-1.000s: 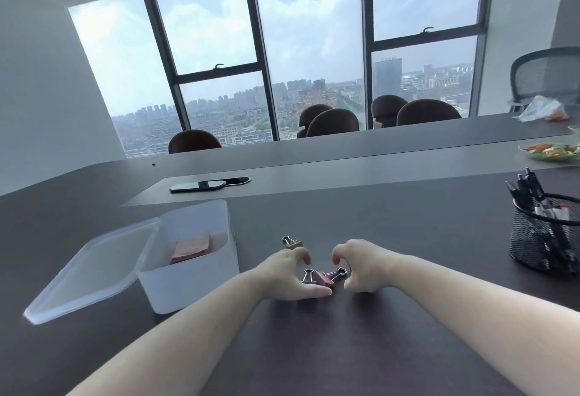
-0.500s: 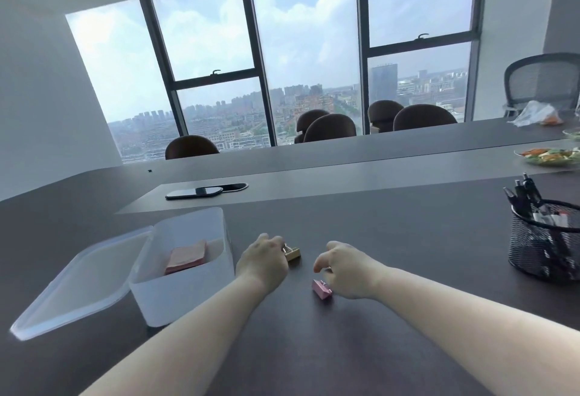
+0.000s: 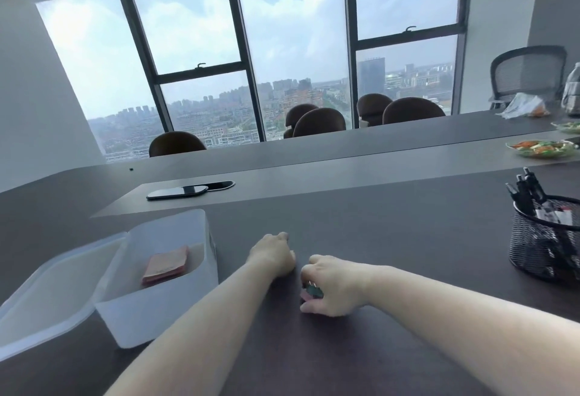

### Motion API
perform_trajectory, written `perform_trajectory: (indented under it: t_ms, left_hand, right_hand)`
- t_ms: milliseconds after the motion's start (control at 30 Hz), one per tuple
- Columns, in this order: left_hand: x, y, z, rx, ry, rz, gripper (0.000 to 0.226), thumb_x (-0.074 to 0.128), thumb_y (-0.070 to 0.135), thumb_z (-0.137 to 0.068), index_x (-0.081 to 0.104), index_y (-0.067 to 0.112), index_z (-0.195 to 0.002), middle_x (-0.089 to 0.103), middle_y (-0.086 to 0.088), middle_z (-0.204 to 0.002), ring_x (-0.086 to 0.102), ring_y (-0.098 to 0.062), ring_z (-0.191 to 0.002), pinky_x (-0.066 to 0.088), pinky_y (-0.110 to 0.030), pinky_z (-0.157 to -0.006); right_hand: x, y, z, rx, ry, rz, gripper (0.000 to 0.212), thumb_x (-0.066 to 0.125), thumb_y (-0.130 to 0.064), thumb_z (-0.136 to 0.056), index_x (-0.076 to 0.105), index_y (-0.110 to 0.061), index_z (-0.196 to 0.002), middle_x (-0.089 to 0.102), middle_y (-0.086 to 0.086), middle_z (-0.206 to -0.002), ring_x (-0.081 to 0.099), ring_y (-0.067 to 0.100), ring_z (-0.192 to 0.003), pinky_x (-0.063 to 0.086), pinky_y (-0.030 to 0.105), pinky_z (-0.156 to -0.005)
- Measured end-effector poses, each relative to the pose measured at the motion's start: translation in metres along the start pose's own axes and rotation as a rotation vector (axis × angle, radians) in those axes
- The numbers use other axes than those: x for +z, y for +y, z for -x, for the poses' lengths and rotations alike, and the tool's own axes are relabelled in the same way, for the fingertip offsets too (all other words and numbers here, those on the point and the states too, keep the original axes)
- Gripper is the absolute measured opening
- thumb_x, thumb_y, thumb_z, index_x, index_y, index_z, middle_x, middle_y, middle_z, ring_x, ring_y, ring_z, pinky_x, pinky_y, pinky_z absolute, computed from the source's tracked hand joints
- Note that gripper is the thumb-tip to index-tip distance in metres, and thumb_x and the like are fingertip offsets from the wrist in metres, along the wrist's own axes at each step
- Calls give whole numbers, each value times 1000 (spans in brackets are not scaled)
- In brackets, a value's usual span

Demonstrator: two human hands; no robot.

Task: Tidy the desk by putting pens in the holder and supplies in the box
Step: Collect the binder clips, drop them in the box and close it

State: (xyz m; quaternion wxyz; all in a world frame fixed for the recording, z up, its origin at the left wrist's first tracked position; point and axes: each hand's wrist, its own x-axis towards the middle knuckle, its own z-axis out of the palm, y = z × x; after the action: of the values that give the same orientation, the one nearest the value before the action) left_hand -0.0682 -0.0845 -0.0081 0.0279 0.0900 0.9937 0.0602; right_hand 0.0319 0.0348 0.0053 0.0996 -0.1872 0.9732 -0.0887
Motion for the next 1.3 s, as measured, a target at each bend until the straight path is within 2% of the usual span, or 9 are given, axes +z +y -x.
perform_trajectory:
  t_ms: [267,400,567,667,767,933,1033,1200,1300]
  left_hand:
    - [-5,0,11,14,40,6,36,50,23,-87,52,10,-121,55,-13,-129,54,-30,-120,46,-36,-94]
    - [-22,-1,24,62,50,111,27,49,18,-86,54,9,-111,60,-11,-120,57,-29,-108,47,-33,-84]
    - [-79,-28,35,42,5,415,6,46,9,-83,45,13,-78,51,-4,-74,55,-25,-63,54,-30,-62]
    - [-114,-62,42,-4,-1,494,9,46,5,-84,44,10,-78,47,-8,-70,49,-21,-55,46,-25,-55]
    - [-133,-97,49,-60,20,438,6,45,2,-85,44,8,-83,44,-12,-75,46,-25,-62,44,-27,-59]
    - [-131,-141,59,-174,-69,389,9,48,-2,-85,48,7,-87,47,-12,-78,44,-21,-57,42,-25,-56]
    - [-119,-158,65,-203,-100,283,12,50,1,-81,53,10,-89,51,-11,-80,50,-23,-59,49,-27,-57]
    - [-108,-174,80,-212,-146,-39,19,45,10,-76,62,10,-83,53,-5,-73,47,-21,-60,39,-23,-50]
    - [-107,-182,80,-219,-148,77,33,61,23,-82,67,4,-109,66,-12,-102,61,-25,-85,59,-30,-73]
  right_hand:
    - [-7,-8,-7,57,-50,126,15,57,-20,-80,52,-10,-90,57,11,-107,56,28,-98,50,35,-76]
    - [-1,-9,-9,112,3,129,22,54,-16,-78,39,-13,-62,46,5,-73,53,29,-86,42,26,-57]
    - [-7,-8,-14,155,117,71,10,54,-14,-83,47,-15,-75,59,12,-111,56,29,-107,46,31,-82]
    - [-22,-17,-26,154,193,-26,28,54,-13,-83,35,-22,-64,50,3,-91,49,22,-88,41,25,-69]
    - [-46,-46,-41,106,283,-114,23,57,-12,-80,42,-20,-64,48,0,-82,46,20,-81,35,22,-55]
    - [-74,-116,-71,-31,343,-386,11,60,-10,-77,51,-14,-72,52,1,-75,54,21,-71,53,33,-64]
    - [-78,-152,-88,-116,325,-455,9,61,-8,-78,53,-11,-79,51,2,-73,57,24,-66,51,29,-58]
    - [-69,-183,-109,-153,265,-349,14,56,-13,-83,61,-8,-95,55,3,-85,60,28,-81,53,34,-79]
    - [-64,-185,-118,-142,239,-277,30,56,-8,-83,61,-6,-113,53,5,-97,51,21,-85,53,35,-84]
